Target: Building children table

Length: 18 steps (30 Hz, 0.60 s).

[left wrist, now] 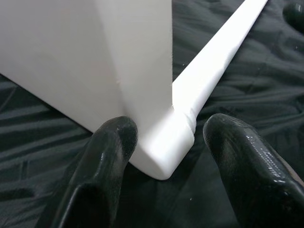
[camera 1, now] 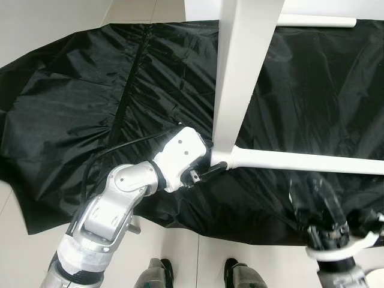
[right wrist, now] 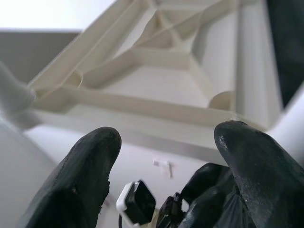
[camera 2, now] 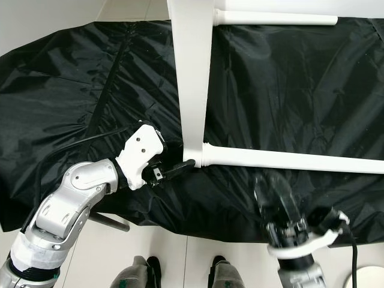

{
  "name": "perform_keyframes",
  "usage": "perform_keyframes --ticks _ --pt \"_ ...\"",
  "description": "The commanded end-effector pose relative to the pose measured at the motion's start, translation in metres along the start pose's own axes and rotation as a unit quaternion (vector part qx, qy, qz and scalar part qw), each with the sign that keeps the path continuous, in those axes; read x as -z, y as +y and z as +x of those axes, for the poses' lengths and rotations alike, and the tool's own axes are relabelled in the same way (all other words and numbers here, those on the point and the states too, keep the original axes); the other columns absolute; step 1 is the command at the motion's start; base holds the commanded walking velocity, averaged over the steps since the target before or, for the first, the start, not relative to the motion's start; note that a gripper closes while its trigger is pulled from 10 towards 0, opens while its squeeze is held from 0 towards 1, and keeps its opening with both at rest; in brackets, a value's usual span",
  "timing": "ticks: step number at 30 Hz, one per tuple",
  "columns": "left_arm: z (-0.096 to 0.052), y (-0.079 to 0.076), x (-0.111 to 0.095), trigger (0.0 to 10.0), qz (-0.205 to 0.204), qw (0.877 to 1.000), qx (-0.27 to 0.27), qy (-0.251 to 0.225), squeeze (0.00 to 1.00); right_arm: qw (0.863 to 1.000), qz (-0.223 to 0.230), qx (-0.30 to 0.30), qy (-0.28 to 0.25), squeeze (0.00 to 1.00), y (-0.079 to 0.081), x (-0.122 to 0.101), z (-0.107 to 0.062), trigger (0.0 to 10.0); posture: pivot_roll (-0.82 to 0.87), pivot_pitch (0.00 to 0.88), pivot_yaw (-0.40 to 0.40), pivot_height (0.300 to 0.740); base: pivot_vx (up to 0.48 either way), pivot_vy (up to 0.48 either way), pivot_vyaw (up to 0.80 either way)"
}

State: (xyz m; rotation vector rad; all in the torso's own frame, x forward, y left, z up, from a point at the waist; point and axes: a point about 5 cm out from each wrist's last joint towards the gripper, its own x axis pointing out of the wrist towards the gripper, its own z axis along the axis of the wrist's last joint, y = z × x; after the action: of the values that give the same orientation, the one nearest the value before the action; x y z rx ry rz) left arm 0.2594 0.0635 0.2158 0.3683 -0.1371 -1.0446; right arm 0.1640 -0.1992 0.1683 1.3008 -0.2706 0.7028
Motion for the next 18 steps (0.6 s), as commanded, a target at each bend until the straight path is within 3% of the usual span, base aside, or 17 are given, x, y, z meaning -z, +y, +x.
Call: perform_keyframes --ticks 1,7,8,15,16,18 --pt "-0.004 0.0 0.002 10.0 0.0 1.0 -0.004 0.0 0.0 1.0 -0.012 -0.006 0.004 0.0 0.003 -0.002 0.003 10.0 -0.04 0.21 0.107 0.74 0.0 0.0 0.0" --pt "-0.008 0.0 0.0 10.0 0.004 1.0 -0.007 -0.001 0.0 0.999 -0.044 -0.025 0.0 0.0 0.004 -0.012 0.015 10.0 -0.04 0.206 0.103 0.74 0.0 0.0 0.0" --pt "-0.01 0.001 0.001 10.0 0.004 1.0 -0.016 0.001 0.0 0.998 -0.066 -0.021 -0.012 0.0 0.0 -0.019 0.025 10.0 -0.04 0.177 0.086 0.74 0.0 0.0 0.0" --pt "-0.016 0.005 0.002 10.0 0.004 0.999 -0.033 0.004 0.0 0.994 -0.105 -0.017 -0.028 0.0 -0.009 -0.029 0.051 10.0 -0.04 0.157 0.069 0.74 0.0 0.0 0.0" --pt "-0.018 0.009 0.001 10.0 0.01 0.999 -0.048 0.004 0.0 0.993 -0.114 -0.012 -0.032 0.0 -0.015 -0.032 0.062 10.0 -0.04 0.135 0.051 0.74 0.0 0.0 0.0" --pt "-0.018 0.009 0.001 10.0 0.01 0.999 -0.048 0.004 0.0 0.993 -0.114 -0.012 -0.032 0.0 -0.015 -0.032 0.062 10.0 -0.04 0.135 0.051 0.74 0.0 0.0 0.0"
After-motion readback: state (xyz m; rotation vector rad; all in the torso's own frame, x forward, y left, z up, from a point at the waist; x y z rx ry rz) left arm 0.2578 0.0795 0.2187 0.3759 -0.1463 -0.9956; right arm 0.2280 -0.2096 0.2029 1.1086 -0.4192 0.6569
